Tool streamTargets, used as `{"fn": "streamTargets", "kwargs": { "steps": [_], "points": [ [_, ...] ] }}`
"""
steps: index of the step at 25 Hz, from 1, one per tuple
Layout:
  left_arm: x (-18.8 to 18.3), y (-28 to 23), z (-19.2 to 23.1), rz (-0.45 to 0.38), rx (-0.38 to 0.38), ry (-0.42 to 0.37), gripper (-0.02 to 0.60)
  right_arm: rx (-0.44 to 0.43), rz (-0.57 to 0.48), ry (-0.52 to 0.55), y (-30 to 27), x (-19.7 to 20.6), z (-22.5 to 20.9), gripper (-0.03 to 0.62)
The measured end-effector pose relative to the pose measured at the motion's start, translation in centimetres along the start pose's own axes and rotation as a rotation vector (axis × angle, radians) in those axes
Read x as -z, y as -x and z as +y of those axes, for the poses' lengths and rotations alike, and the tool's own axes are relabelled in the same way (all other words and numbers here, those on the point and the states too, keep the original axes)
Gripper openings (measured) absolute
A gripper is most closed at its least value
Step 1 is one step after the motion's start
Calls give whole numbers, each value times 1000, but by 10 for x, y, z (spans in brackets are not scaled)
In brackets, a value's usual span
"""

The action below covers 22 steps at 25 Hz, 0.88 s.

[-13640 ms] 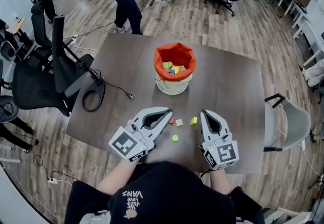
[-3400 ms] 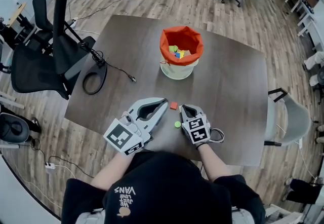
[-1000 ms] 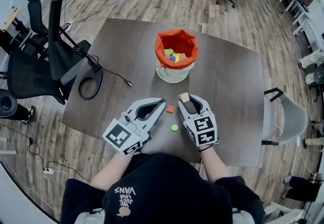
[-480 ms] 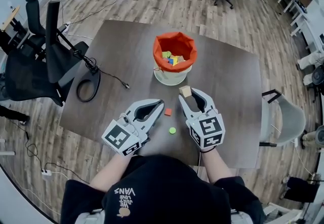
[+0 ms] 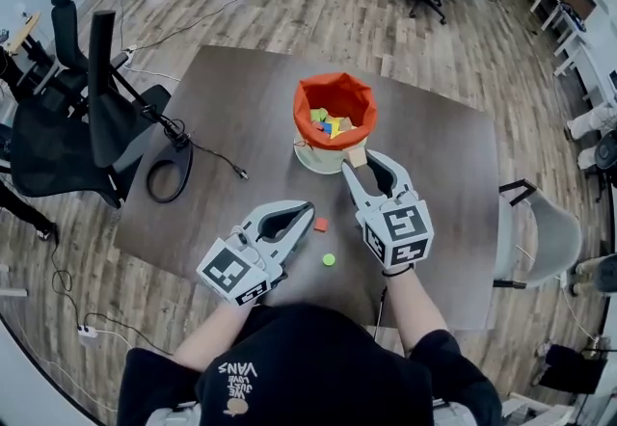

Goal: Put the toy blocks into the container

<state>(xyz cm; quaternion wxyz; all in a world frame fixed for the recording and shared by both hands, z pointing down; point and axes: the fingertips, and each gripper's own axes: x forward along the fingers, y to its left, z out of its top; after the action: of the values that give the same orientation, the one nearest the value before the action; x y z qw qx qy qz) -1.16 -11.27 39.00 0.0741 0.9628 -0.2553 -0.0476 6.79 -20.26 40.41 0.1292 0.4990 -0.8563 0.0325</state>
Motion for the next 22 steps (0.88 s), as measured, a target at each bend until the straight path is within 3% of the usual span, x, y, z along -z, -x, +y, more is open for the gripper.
{"fn": "streamTargets", "kwargs": {
  "steps": [8,22],
  "points": [
    [6,-3,7,12,-10,9,11,-1,36,12,-48,1,-29,158],
    [9,-1,20,22,-31,10,11,-12,185,-6,-115,45,-47,160]
  ]
}}
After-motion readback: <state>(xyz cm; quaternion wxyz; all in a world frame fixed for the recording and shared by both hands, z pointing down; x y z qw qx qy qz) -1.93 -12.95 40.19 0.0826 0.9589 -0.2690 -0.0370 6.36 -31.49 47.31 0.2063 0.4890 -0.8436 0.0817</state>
